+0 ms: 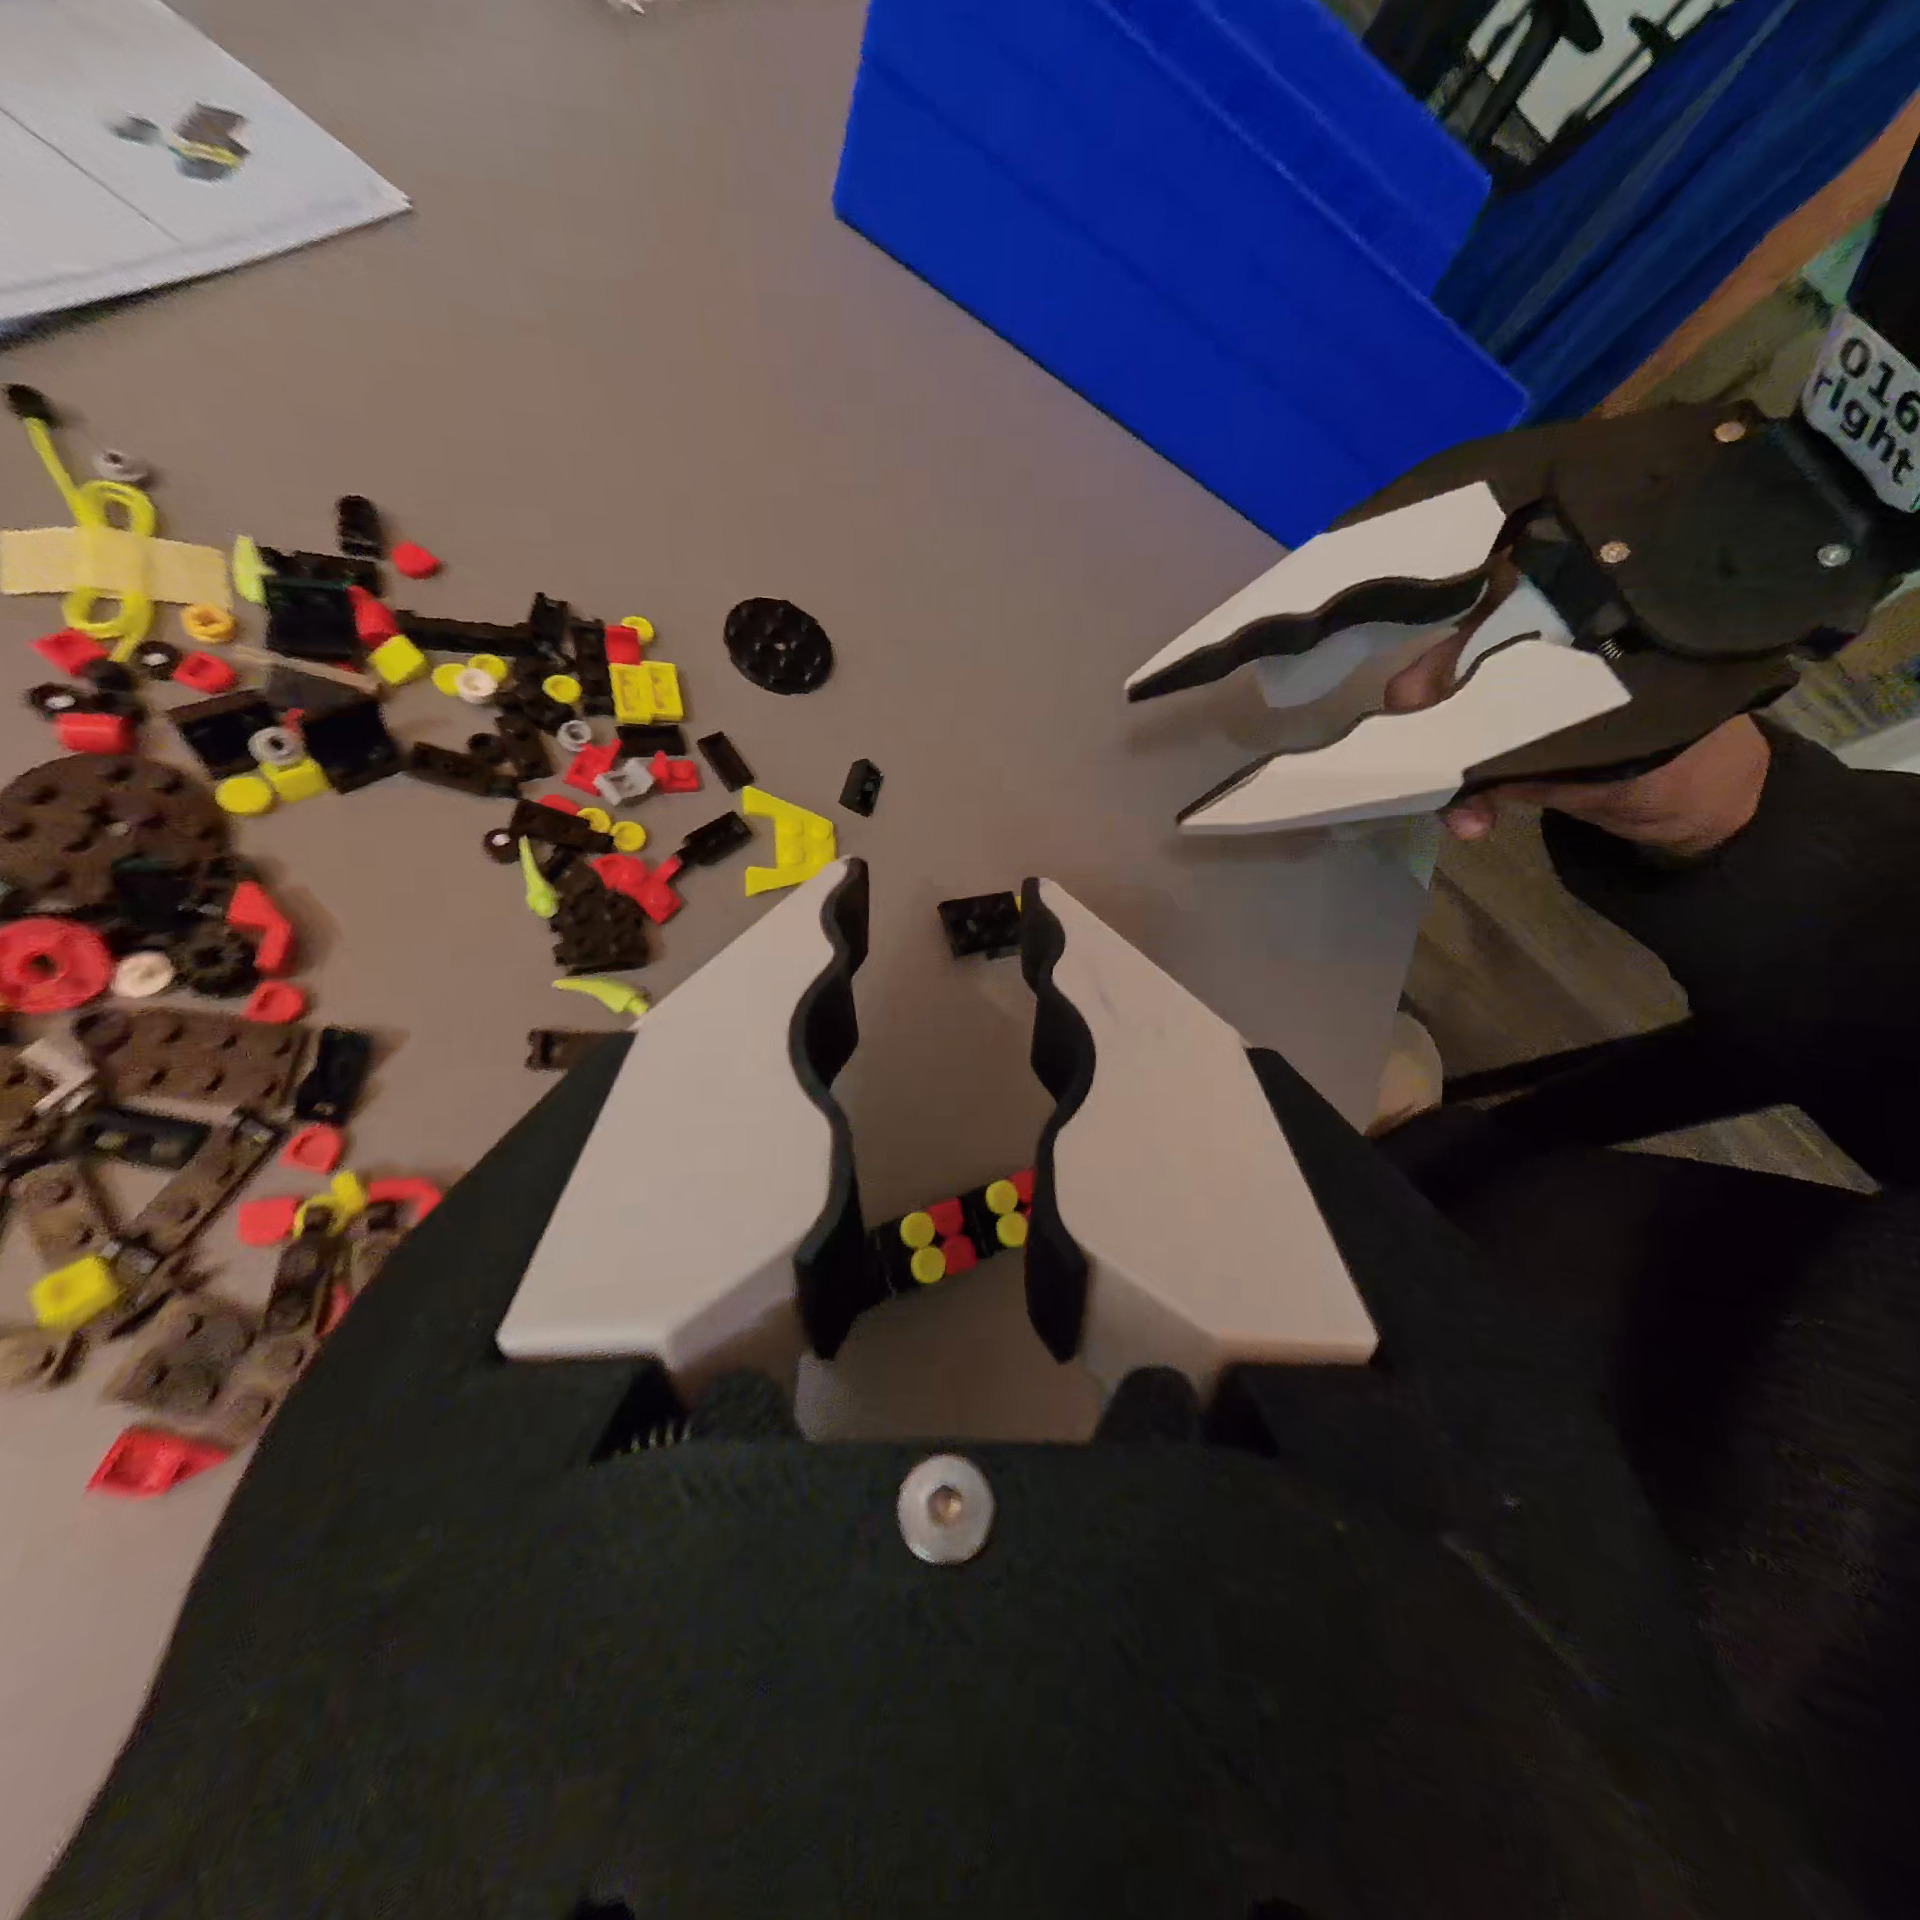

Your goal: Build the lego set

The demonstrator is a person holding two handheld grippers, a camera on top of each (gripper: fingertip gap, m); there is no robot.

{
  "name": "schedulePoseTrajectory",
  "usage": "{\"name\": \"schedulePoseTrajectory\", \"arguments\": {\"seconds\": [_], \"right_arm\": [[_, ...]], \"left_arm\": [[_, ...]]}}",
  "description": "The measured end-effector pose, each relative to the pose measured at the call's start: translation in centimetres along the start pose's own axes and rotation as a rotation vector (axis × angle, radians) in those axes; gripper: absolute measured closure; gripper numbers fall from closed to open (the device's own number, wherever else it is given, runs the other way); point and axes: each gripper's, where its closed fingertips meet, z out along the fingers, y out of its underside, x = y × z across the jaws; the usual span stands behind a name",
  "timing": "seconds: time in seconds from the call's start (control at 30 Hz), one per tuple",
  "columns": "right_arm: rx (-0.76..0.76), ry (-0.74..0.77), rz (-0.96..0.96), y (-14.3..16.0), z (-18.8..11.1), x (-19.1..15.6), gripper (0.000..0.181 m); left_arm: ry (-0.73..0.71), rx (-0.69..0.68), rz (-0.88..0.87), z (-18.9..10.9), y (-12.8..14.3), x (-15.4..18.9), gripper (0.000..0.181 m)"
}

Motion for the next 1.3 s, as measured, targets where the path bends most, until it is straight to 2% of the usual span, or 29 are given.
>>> {"name": "schedulePoseTrajectory", "arguments": {"seconds": [0.13, 0.27, 0.37, 0.47, 0.57, 0.7, 1.3], "right_arm": [[0.038, 0.010, -0.003, -0.3, -0.4, 0.0, 0.138], [0.024, -0.033, -0.041, -0.1, 0.4, -1.6, 0.133], [0.005, -0.039, -0.113, 0.1, 1.1, -2.6, 0.137], [0.024, 0.036, -0.203, -0.2, 1.1, -2.4, 0.140], [0.046, 0.108, -0.248, -0.4, 0.8, -1.8, 0.141], [0.055, 0.118, -0.234, -0.5, 0.7, -1.6, 0.140], [0.006, 0.102, -0.183, 0.5, 1.2, -1.2, 0.139]], "left_arm": [[-0.034, 0.073, -0.025, -2.1, 0.9, -0.3, 0.153], [-0.020, 0.125, -0.060, -3.4, 2.5, 0.3, 0.153], [0.023, 0.107, -0.035, -3.2, 3.3, 1.0, 0.152], [0.029, 0.091, 0.039, -2.8, 3.3, 1.3, 0.147], [-0.020, 0.073, 0.117, -2.6, 3.7, 0.9, 0.145], [-0.085, 0.063, 0.189, -2.5, 3.8, 0.3, 0.144], [-0.065, 0.034, 0.144, -2.0, 4.5, -0.2, 0.140]]}}
